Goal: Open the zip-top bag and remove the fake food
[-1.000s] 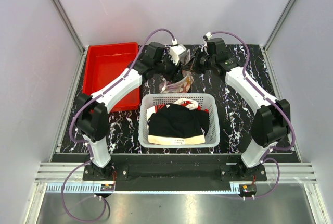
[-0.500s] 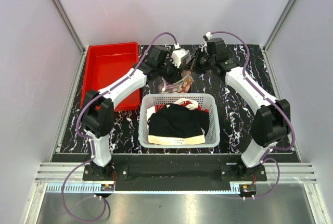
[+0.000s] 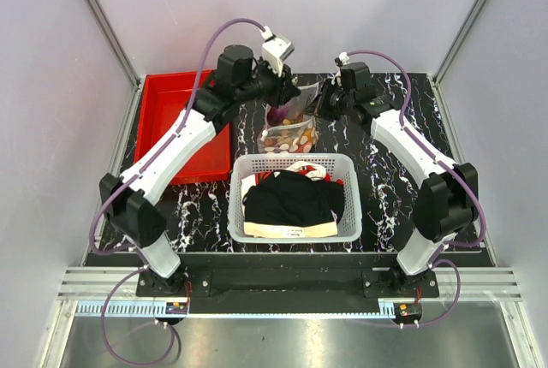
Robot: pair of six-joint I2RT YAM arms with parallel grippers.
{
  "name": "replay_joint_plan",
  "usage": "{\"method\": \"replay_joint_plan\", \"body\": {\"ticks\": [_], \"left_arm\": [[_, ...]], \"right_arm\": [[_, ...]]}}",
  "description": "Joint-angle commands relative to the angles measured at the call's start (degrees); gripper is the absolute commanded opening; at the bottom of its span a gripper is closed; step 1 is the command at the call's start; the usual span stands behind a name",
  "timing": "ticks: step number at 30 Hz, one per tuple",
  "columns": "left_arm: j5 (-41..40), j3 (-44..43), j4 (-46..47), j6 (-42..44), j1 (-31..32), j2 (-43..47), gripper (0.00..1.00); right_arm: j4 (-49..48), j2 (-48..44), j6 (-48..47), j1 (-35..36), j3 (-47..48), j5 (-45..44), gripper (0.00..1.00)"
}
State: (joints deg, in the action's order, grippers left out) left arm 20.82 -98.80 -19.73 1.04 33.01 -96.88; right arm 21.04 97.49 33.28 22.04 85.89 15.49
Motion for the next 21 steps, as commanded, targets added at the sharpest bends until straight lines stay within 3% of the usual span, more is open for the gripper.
{"method": "replay_joint_plan", "body": {"ticks": [1, 5, 10, 17, 21], "left_arm": [[0.36, -3.32, 7.14, -5.78, -0.06, 7.74, 0.0], [-2.17, -3.85, 7.6, -9.46, -1.37, 13.73, 0.0], [-4.65, -9.74, -11.8, -18.96, -11.99, 15.58, 0.0], [-4.21, 4.22, -19.56, -19.85, -29.21, 16.99, 0.0], [-5.44, 9.5, -19.83, -21.51, -32.84, 12.69, 0.0]], "right_arm": [[-0.91, -1.69, -1.28, 0.55, 1.3, -1.77, 0.0], [-0.82, -0.9, -1.37, 0.55, 1.65, -1.51, 0.0], [-0.91, -0.72, -1.55, 0.55, 1.74, -1.34, 0.0], [-1.0, -1.43, -2.78, 0.55, 0.95, -1.51, 0.0], [-1.44, -1.25, -2.6, 0.55, 0.51, -1.07, 0.0]]}}
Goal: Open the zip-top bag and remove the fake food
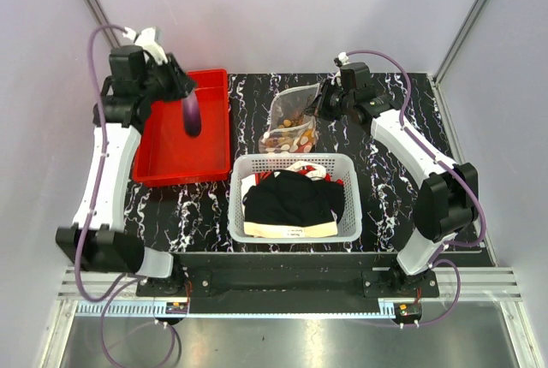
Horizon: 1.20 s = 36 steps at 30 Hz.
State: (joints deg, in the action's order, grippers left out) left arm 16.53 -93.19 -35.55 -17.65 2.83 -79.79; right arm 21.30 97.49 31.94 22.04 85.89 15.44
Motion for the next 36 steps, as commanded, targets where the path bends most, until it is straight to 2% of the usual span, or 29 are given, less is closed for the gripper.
{"method": "replay_joint_plan", "body": {"ticks": [1, 7, 14, 18, 19, 22, 24, 27, 31, 35, 36], "left_arm": [[-0.63, 4.33, -3.74, -3.26, -2.83, -6.67, 0.0], [-3.95, 5.21, 1.97, -6.87, -2.57, -15.02, 0.0], [-3.61, 4.77, 4.87, -9.16, -2.3, -23.12, 0.0], [-3.79, 5.12, 6.72, -8.72, -2.04, -25.59, 0.14], [-4.14, 5.47, 7.42, -8.63, -1.95, -25.85, 0.25], [-3.62, 6.0, 8.04, -8.28, -1.95, -26.38, 0.44], [-3.88, 7.05, 8.39, -8.19, -1.86, -25.95, 0.51], [-4.58, 8.02, 8.74, -7.58, -1.78, -24.63, 0.71], [-3.62, 8.99, 9.18, -6.52, -1.25, -20.86, 0.71], [0.68, 7.5, 11.02, -3.72, 3.05, -15.32, 0.59], [1.39, 7.15, 11.46, -3.01, 5.76, -13.13, 0.53]], "right_arm": [[-1.7, -1.25, -1.36, 0.55, 0.42, -0.68, 0.0], [-1.61, -0.99, -3.11, 0.55, 0.68, 0.46, 0.0], [-2.05, -1.34, -4.43, 0.55, 1.21, 2.31, 0.0], [-1.96, -0.38, -5.05, 0.55, 2.27, 3.89, 0.0], [-1.96, -0.29, -5.14, 0.55, 2.44, 4.33, 0.0], [-1.96, 0.07, -5.4, 0.54, 2.88, 4.77, 0.0], [-1.96, 0.24, -5.49, 0.55, 3.14, 4.95, 0.0], [-1.96, 0.33, -5.58, 0.63, 3.67, 5.3, 0.0], [-1.96, 0.42, -6.28, 0.55, 4.03, 6.26, 0.0], [-1.88, 0.85, -6.89, 0.63, 4.81, 7.23, 0.0], [-1.88, 0.86, -6.98, 0.63, 5.08, 7.67, 0.0]]}}
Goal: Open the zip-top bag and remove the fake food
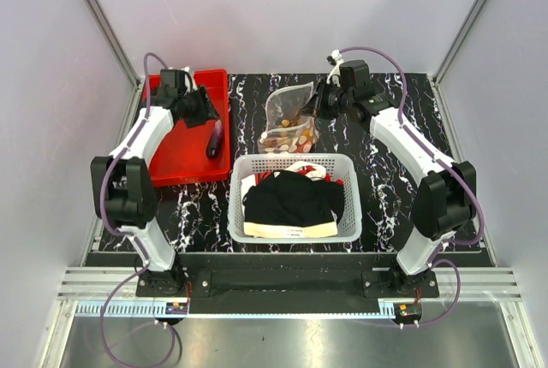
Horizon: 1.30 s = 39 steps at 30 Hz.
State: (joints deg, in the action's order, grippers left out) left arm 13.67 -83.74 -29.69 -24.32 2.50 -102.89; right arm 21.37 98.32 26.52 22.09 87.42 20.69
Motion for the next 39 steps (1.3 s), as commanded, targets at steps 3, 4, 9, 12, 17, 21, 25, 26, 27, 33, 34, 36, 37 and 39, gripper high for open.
{"method": "replay_joint_plan", "body": {"ticks": [3, 4, 9, 12, 17, 21, 25, 26, 27, 33, 34, 36, 37, 39], "left_arm": [[6.71, -1.78, 10.08, 4.63, 10.14, 14.19, 0.4], [7.94, -1.51, 11.57, 4.45, 12.85, 15.17, 0.37], [8.66, -2.9, 19.32, 6.73, 21.47, 16.32, 0.26], [6.2, -4.67, 19.67, 7.88, 23.68, 13.69, 0.21], [2.59, -5.2, 19.94, 5.16, 24.57, 9.21, 0.11], [-1.27, -5.37, 19.23, 4.19, 25.18, 6.83, 0.07], [-1.63, -5.99, 18.62, 4.01, 25.8, 4.11, 0.08], [-1.63, -6.17, 18.44, 4.01, 25.89, 3.15, 0.1], [-1.89, -5.99, 18.53, 4.36, 26.23, 2.7, 0.12], [-4.26, -6.43, 18.27, 5.86, 27.03, -0.64, 0.16], [-5.05, -6.43, 18.35, 6.21, 27.29, -1.34, 0.17], [-7.51, -6.69, 18.18, 7.0, 28.08, -2.22, 0.2], [-8.04, -6.78, 18.18, 7.0, 28.34, -3.01, 0.22], [-9.27, -6.96, 18.27, 7.17, 28.96, -3.72, 0.25]], "right_arm": [[-1.85, 0.81, -1.91, 1.11, 4.69, 2.95, 0.0], [-1.68, 0.82, -2.0, 1.29, 5.04, 3.04, 0.0], [-1.33, 1.61, -1.91, 2.26, 6.62, 3.31, 0.0], [-1.24, 1.52, -1.04, 2.7, 6.89, 3.05, 0.0], [-1.41, 0.82, 0.55, 3.31, 7.24, 1.81, 0.0], [-1.5, 0.73, 0.9, 3.58, 7.42, 1.02, 0.0], [-1.59, 1.34, 0.99, 3.75, 7.68, 1.37, 0.0], [-1.59, 1.43, 1.07, 3.84, 7.77, 1.37, 0.0], [-1.5, 1.43, 1.16, 3.75, 7.77, 1.46, 0.0], [-1.68, 1.26, 1.16, 3.93, 7.59, 1.29, 0.0], [-1.59, 1.34, 1.16, 3.93, 7.59, 1.29, 0.0], [-1.59, 1.17, 1.34, 4.1, 7.59, 1.37, 0.0], [-1.68, 1.17, 1.34, 4.02, 7.51, 1.29, 0.0], [-1.76, 1.17, 1.34, 4.1, 7.42, 1.29, 0.0]]}}
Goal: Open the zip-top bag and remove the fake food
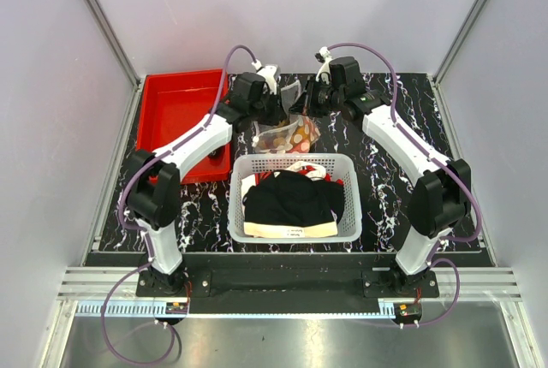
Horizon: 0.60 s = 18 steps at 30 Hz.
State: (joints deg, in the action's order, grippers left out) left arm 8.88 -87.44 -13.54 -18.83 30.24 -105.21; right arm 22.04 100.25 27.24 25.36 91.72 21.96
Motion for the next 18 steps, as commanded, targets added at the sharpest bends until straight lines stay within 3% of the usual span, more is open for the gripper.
{"method": "replay_joint_plan", "body": {"ticks": [1, 7, 10, 12, 14, 16, 17, 18], "left_arm": [[-4.93, -3.44, 2.11, 1.95, 1.49, -2.1, 0.28], [-6.78, -3.79, 2.82, 2.31, 2.54, -4.12, 0.46], [-6.43, -3.7, 3.25, 1.95, 2.54, -4.92, 0.48], [-5.9, -4.23, 3.35, 2.22, 2.54, -5.44, 0.4], [-5.37, -5.28, 3.35, 2.65, 2.54, -5.8, 0.21], [-5.02, -5.64, 3.43, 3.01, 2.54, -5.8, 0.12], [-4.76, -5.99, 3.35, 3.36, 2.54, -5.71, 0.0], [-4.75, -5.9, 3.17, 3.45, 2.54, -5.1, 0.0]], "right_arm": [[-2.36, -0.84, 0.62, 0.83, 3.02, -0.07, 0.0], [-2.36, -1.19, 0.44, 0.91, 2.5, -0.16, 0.0], [-2.44, -1.37, 0.44, 0.83, 2.15, -0.16, 0.0], [-2.44, -1.54, 0.35, 0.83, 1.71, -0.42, 0.0], [-2.44, -1.72, 0.27, 0.83, 1.36, -0.77, 0.0], [-2.53, -1.98, 0.18, 0.91, 0.83, -1.39, 0.0], [-2.53, -2.16, 0.18, 0.83, 0.65, -1.82, 0.0], [-2.44, -2.6, 0.26, 0.83, 0.04, -2.61, 0.0]]}}
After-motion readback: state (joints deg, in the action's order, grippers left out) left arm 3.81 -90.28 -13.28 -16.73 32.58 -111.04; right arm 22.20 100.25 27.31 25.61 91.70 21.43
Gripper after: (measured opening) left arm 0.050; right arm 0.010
